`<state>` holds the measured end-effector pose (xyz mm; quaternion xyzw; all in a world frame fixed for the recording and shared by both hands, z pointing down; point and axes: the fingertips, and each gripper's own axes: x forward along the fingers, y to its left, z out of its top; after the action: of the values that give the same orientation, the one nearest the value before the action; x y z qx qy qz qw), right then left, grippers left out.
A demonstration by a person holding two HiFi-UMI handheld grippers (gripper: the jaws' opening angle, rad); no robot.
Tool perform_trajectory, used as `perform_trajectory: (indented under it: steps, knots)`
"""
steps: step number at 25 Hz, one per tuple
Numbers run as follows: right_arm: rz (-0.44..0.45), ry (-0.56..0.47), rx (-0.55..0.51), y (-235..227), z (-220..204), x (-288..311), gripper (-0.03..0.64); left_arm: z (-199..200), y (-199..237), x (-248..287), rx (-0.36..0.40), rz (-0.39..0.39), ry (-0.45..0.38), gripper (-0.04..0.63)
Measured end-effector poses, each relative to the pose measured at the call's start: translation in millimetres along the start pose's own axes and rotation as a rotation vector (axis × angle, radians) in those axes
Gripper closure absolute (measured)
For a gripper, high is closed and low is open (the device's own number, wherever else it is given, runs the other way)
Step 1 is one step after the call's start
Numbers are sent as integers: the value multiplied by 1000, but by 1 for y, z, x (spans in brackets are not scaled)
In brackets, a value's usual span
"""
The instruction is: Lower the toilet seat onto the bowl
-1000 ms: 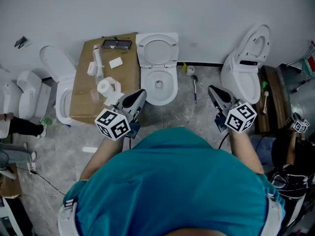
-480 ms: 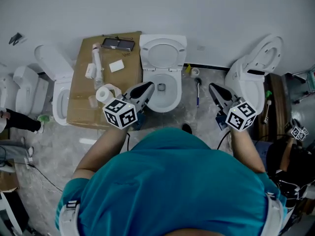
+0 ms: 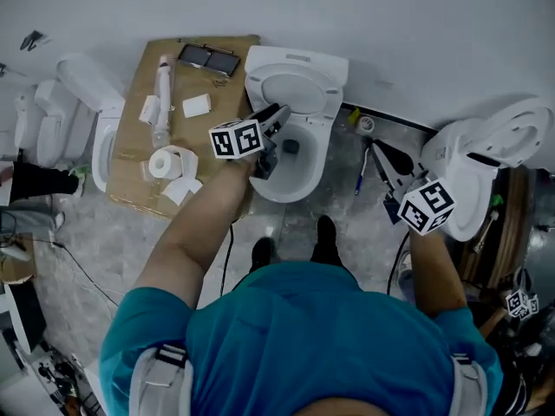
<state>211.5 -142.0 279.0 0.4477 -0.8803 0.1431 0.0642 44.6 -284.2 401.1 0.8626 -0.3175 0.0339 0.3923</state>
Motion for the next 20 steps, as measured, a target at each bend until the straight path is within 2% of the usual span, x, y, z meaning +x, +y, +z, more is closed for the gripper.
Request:
perform_trajectory:
  steps: [3,6,13,16,20]
  knots:
    - [14,5,0,-34,-21,20,618,5,35,47,-111,30,-42,411]
    - [22,14,19,-56,-44,30,618,9,62,89,-183,40,-96,366]
    - [37,62,111,-76,-107,44,618,7,120,149,-364,36,-168,228]
    - [33,78,154,-82,-124,45,618,18,132,157,-413,26,-220,216]
    - [36,98,175,-85,-138,46,618,27,134,165,-467,15,-242,216]
